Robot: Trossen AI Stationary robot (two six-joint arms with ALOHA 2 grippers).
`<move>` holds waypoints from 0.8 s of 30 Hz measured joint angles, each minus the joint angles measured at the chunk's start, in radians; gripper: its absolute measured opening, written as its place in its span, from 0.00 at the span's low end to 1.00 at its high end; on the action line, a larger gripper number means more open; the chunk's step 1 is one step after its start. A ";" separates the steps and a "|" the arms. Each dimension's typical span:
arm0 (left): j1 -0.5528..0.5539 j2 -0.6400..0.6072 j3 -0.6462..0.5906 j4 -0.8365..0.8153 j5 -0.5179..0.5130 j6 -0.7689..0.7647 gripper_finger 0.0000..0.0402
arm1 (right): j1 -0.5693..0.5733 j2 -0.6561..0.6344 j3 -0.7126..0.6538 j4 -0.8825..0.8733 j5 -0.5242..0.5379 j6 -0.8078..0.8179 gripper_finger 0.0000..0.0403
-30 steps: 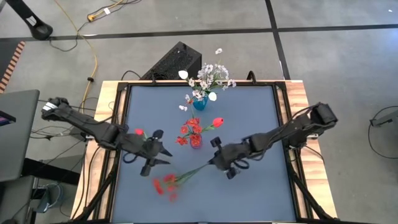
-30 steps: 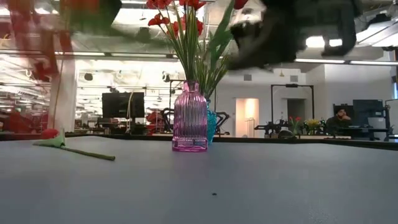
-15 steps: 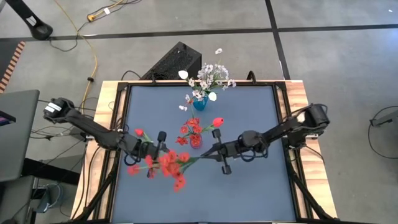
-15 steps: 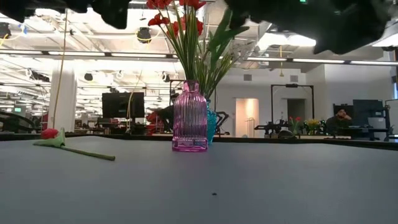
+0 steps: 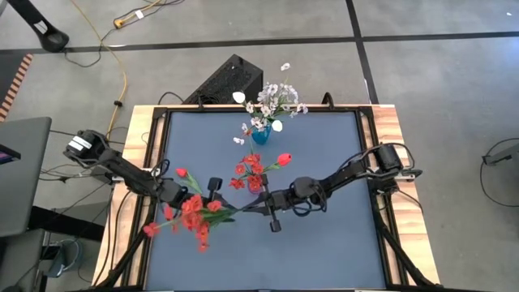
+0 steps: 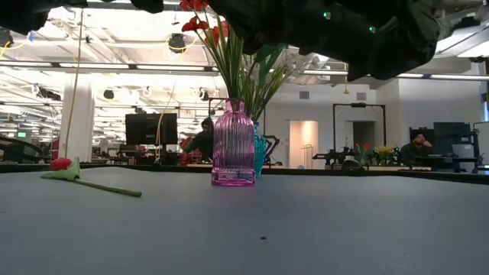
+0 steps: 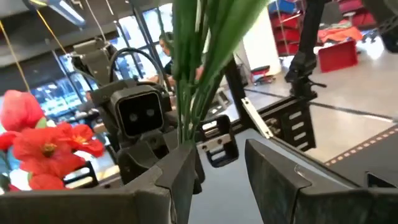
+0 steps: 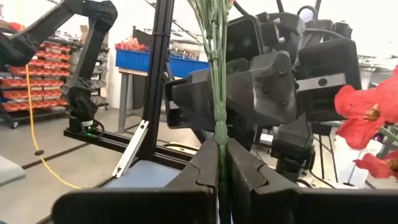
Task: Sort flowers into vase by color
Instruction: Put the red flowers into the purple vase
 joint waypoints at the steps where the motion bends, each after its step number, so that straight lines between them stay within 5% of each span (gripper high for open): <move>1: -0.004 0.000 0.000 0.004 -0.009 0.016 0.33 | 0.000 0.000 0.000 -0.001 0.001 0.000 0.10; 24: -0.008 -0.004 0.000 0.034 -0.139 0.026 0.34 | 0.000 0.000 0.001 -0.042 0.032 0.003 0.10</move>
